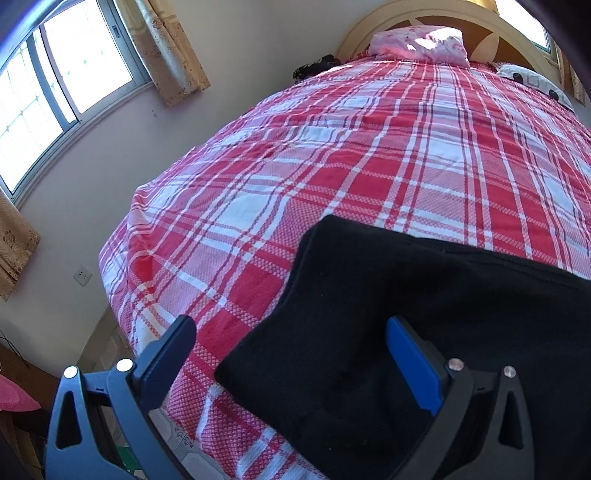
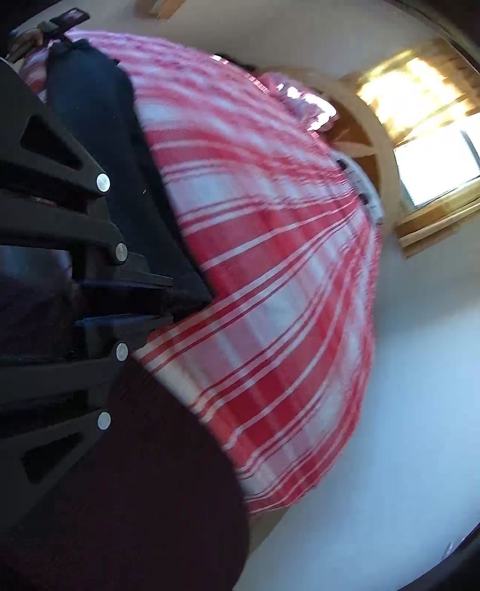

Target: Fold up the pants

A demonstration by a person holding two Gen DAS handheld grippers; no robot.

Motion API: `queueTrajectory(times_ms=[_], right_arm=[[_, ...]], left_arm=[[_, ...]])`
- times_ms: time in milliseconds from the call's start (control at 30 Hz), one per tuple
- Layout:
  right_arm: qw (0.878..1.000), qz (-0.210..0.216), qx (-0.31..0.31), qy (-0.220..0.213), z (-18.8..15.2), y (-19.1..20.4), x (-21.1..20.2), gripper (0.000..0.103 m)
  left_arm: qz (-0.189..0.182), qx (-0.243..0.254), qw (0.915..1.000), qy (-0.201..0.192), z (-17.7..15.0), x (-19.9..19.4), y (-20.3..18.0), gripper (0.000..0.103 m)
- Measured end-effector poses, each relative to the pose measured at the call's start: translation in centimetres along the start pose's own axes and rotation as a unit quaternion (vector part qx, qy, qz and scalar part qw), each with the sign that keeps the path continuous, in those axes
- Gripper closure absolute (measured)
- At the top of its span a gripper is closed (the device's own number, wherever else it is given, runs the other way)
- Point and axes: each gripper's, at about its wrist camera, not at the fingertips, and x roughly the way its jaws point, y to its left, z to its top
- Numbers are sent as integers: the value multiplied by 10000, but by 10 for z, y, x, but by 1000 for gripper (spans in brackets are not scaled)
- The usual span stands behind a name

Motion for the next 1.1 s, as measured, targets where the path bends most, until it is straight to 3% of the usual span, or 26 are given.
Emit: queueTrajectory(times_ms=[33,100,133,167,233,333,400,467,533,567,600,633,667,800,867,1000,1033,1100], right_arm=[[9985,-519,51,136,-10,-6,8,89],[9881,-1538,-23,-39,-21,-11,10,86],[9847,-1731,52,-190,-24,-14,7,86],[9867,-1583,216,-293,-25,-18,4,85],[9936,-768,684,-465,-22,-23,-7,84],[9965,36,740,-395,-8,-17,-3,80],[9970,266,707,-186,5,-10,12,55],[9973,229,698,39,13,-7,29,48],[9963,320,710,369,18,-4,49,48],[9953,460,704,477,13,-2,51,48],[9949,514,603,618,11,5,57,60],[9964,361,434,630,9,11,61,74],[9977,189,200,623,7,19,62,98],[9982,432,-201,353,8,41,44,98],[9964,820,-191,-15,15,47,24,98],[9747,1830,46,-1284,26,32,-33,98],[9681,1927,63,-1599,25,24,-45,98],[9715,1693,102,-1654,22,15,-47,98]], left_arm=[[19,21,10000,-8,0,0,-1,0],[79,92,9999,-43,1,-1,-3,0],[106,138,9998,-71,1,-2,-3,0],[132,190,9997,-100,0,-2,-4,0],[171,252,9995,-125,1,-2,-6,0],[196,232,9995,-119,2,-2,-6,0],[221,219,9994,-116,2,-2,-7,0],[245,242,9993,-123,2,-2,-8,0],[261,266,9992,-120,2,-2,-8,0],[270,281,9992,-115,3,-3,-8,0],[277,290,9991,-111,3,-2,-9,0],[291,297,9991,-108,3,-2,-10,0],[312,304,9990,-111,3,-2,-10,0],[426,377,9983,-127,4,-4,-14,0],[446,387,9982,-126,4,-4,-15,0],[417,299,9986,-113,3,-4,-13,0],[413,277,9987,-109,3,-4,-13,0],[427,254,9987,-108,3,-4,-13,0]])
